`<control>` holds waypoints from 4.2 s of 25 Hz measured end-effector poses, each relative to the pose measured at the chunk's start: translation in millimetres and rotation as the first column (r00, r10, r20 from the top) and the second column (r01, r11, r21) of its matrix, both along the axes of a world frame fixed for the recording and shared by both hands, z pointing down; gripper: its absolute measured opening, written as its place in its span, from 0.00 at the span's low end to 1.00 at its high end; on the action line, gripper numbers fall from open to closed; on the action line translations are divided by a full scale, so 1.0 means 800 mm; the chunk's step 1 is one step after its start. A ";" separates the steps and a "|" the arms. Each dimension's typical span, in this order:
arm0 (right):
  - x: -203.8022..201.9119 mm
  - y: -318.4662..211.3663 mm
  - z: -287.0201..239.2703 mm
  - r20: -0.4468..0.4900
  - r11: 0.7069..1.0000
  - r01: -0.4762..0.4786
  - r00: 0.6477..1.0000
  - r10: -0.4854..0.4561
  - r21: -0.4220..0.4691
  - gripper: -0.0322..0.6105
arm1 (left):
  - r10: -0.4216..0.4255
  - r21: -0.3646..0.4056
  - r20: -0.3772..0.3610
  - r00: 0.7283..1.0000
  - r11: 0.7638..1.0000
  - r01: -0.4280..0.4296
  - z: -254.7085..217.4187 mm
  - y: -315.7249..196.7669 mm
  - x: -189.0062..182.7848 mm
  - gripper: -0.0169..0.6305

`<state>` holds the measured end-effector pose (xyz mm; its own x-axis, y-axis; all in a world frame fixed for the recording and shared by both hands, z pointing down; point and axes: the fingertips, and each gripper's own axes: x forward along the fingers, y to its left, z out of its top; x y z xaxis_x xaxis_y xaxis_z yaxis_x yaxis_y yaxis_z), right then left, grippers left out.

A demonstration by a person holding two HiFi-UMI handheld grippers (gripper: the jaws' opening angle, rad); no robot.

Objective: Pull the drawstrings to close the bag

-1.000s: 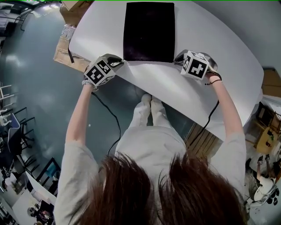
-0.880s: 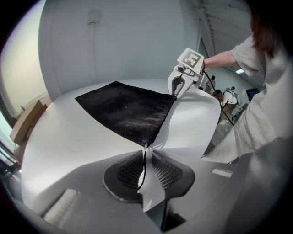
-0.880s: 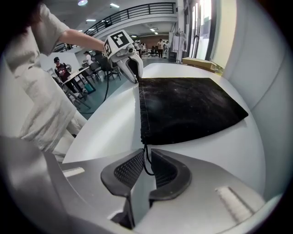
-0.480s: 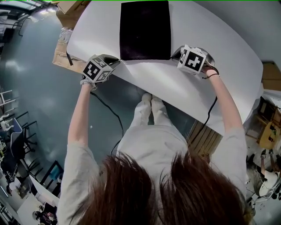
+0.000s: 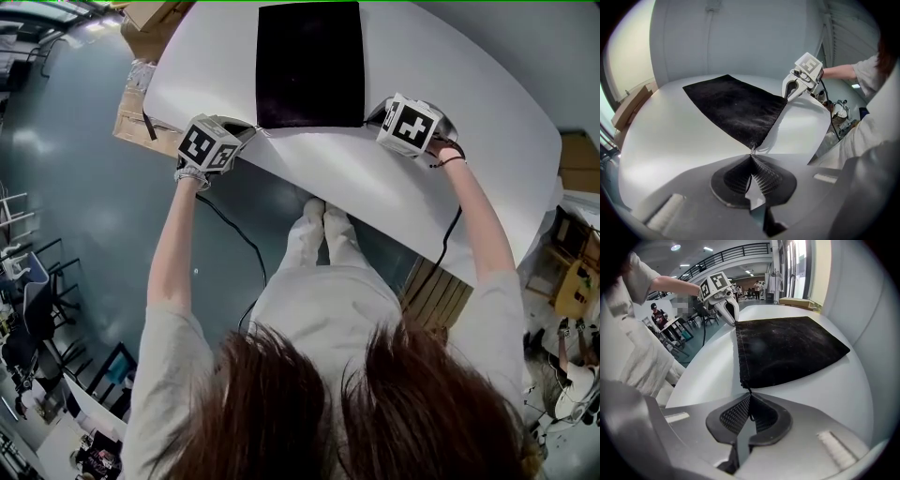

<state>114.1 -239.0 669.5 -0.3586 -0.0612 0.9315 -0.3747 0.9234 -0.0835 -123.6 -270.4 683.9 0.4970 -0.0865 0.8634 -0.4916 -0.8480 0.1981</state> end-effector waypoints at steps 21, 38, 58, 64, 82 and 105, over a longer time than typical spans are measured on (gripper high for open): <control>0.008 -0.015 -0.024 0.014 0.987 -0.070 0.998 0.069 0.142 0.07 | -0.024 0.145 0.017 1.000 0.989 0.021 -0.023 -0.009 0.000 0.03; 0.017 -0.043 -0.091 0.057 0.954 -0.122 0.992 0.111 0.273 0.07 | -0.058 0.252 -0.046 0.997 0.965 0.068 -0.084 -0.039 0.005 0.03; 0.030 -0.072 -0.151 0.101 0.906 -0.173 0.984 0.145 0.387 0.07 | -0.081 0.330 -0.127 0.989 0.936 0.119 -0.145 -0.065 0.015 0.03; 0.032 -0.087 -0.180 0.110 0.883 -0.183 0.983 0.149 0.432 0.07 | -0.082 0.367 -0.145 0.986 0.921 0.131 -0.173 -0.074 0.021 0.03; 0.035 -0.108 -0.242 0.109 0.823 -0.170 0.985 0.132 0.542 0.07 | -0.074 0.486 -0.171 0.983 0.861 0.149 -0.240 -0.099 0.016 0.03; 0.032 -0.140 -0.321 0.121 0.738 -0.150 0.988 0.093 0.658 0.07 | -0.069 0.621 -0.213 0.975 0.760 0.190 -0.324 -0.133 0.014 0.03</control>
<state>139.6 -351.2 412.4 -0.3710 -0.7013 0.6088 -0.5064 0.7023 0.5004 -112.3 -377.2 424.3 0.5712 -0.6576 0.4912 -0.6162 -0.7389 -0.2726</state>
